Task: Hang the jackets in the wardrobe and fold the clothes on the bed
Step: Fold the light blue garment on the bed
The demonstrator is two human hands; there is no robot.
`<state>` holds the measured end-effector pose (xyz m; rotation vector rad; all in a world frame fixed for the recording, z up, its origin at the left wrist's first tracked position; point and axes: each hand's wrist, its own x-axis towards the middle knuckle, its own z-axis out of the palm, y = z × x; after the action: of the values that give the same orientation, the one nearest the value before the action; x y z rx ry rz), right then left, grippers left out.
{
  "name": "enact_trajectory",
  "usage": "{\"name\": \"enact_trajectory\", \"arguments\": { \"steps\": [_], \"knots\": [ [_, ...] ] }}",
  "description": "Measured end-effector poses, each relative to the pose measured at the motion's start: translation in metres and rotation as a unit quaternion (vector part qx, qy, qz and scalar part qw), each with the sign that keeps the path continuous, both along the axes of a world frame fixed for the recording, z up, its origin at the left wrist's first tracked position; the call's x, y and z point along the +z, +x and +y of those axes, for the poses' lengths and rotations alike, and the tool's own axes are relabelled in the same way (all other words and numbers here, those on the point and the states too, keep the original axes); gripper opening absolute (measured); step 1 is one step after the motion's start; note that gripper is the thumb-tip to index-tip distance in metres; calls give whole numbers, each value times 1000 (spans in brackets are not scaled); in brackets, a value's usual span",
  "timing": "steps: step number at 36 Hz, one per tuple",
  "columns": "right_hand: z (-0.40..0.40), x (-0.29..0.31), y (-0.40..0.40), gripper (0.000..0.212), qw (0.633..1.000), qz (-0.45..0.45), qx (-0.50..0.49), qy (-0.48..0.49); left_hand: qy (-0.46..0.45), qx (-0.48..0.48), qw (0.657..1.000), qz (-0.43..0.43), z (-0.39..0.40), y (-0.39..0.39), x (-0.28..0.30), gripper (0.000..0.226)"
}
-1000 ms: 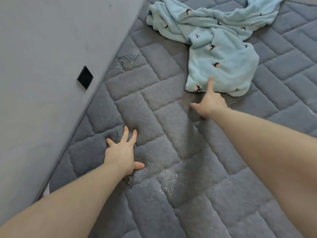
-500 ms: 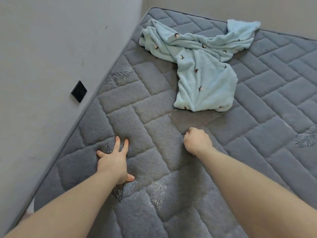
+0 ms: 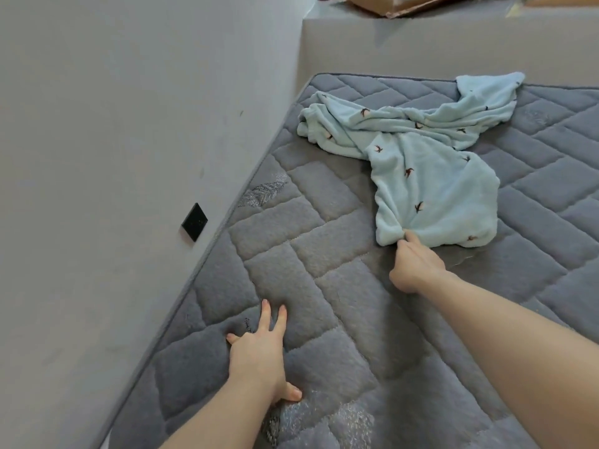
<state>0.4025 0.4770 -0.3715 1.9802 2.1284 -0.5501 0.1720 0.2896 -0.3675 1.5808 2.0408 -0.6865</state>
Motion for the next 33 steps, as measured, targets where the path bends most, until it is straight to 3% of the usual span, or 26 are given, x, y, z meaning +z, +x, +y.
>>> {"name": "enact_trajectory", "arguments": {
  "steps": [1, 4, 8, 12, 14, 16, 18, 20, 25, 30, 33],
  "knots": [
    [-4, 3, 2, 12, 1000, 1, -2, 6, 2, 3, 1000, 2, 1, 1, 2, 144],
    [-22, 17, 12, 12, 1000, 9, 9, 5, 14, 23, 1000, 1, -1, 6, 6, 145],
    [-82, 35, 29, 5, 988, 144, -56, 9, 70, 98, 992, -31, -20, 10, 10, 140],
    [-176, 41, 49, 36, 960, 238, -126, -80, 124, 123, 982, -70, -59, 11, 10, 113],
    [-218, 52, 57, 37, 927, 307, -167, -134, 88, 106, 987, -84, -78, 10, 18, 113],
    [-248, 74, 61, 26, 896, 356, -188, -186, -11, 82, 992, -96, -92, 10, 39, 121],
    [-270, 107, 61, 28, 870, 398, -202, -210, -80, 75, 987, -113, -109, 14, 71, 120],
    [-289, 147, 63, 22, 842, 438, -239, -205, -80, 74, 984, -141, -131, 25, 99, 113],
    [-322, 262, 74, 8, 803, 475, -273, -235, -3, 55, 975, -216, -190, 74, 177, 109],
    [-354, 385, 85, 35, 788, 520, -231, -237, 136, 97, 913, -373, -233, 129, 266, 107],
    [-373, 448, 103, 37, 780, 540, -202, -244, 195, 59, 914, -351, -253, 148, 307, 79]
  ]
}}
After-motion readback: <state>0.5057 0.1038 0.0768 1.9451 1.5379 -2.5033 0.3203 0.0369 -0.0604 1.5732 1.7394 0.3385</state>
